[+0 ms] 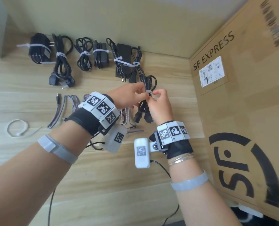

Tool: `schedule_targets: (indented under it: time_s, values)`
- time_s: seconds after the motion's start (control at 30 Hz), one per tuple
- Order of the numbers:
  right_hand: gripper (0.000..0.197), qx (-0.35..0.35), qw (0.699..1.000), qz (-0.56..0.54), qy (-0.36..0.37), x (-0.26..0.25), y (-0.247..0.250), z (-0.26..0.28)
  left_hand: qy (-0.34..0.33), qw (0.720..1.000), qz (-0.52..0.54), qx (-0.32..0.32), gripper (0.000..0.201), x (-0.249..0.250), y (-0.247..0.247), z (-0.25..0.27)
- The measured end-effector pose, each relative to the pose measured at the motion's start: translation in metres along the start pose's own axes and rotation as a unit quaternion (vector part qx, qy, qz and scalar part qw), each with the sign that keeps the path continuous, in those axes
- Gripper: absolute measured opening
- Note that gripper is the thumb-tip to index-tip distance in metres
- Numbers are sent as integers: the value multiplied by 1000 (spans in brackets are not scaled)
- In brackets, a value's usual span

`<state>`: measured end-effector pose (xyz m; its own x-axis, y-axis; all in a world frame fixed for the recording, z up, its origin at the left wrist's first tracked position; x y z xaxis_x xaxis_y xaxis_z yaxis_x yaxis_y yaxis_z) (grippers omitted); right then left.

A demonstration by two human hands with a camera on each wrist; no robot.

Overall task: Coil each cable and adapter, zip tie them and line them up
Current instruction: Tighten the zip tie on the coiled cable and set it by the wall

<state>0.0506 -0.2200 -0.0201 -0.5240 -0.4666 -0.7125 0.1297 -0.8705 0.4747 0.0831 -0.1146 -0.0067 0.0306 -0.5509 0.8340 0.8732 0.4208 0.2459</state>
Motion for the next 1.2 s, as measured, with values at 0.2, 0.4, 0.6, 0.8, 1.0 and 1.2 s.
schedule_targets:
  time_s: [0.2,0.4,0.6,0.8,1.0,1.2]
  values:
    - [20,10,999,-37,3,-6,34,-18,-47,998,2,33,25,31,10,-27]
    - [46,-13,1000,15,24,-18,55,-52,-69,994,35,79,21,33,28,-58]
    - [53,-26,998,50,38,-19,54,-93,-67,993,40,87,39,8,39,-87]
    - [46,5,998,47,44,-18,53,-122,-42,994,47,86,45,-11,45,-107]
    - [39,31,998,53,23,-14,54,-145,-26,993,75,82,44,-24,47,-117]
    - [35,55,996,60,36,-15,57,-155,-14,995,75,68,41,-37,47,-121]
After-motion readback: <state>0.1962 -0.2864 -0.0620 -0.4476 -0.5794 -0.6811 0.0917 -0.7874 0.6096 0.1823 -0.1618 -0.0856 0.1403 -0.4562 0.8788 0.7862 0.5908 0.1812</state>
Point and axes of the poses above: each hand's wrist, its own z-axis away from the middle knuckle, its own y-axis out of the back of the hand, x = y × z, the point moved 10 cm from there along -z, towards the middle knuckle, and after that the axes turned 15 degrees about -x, right-handed, at the moved point
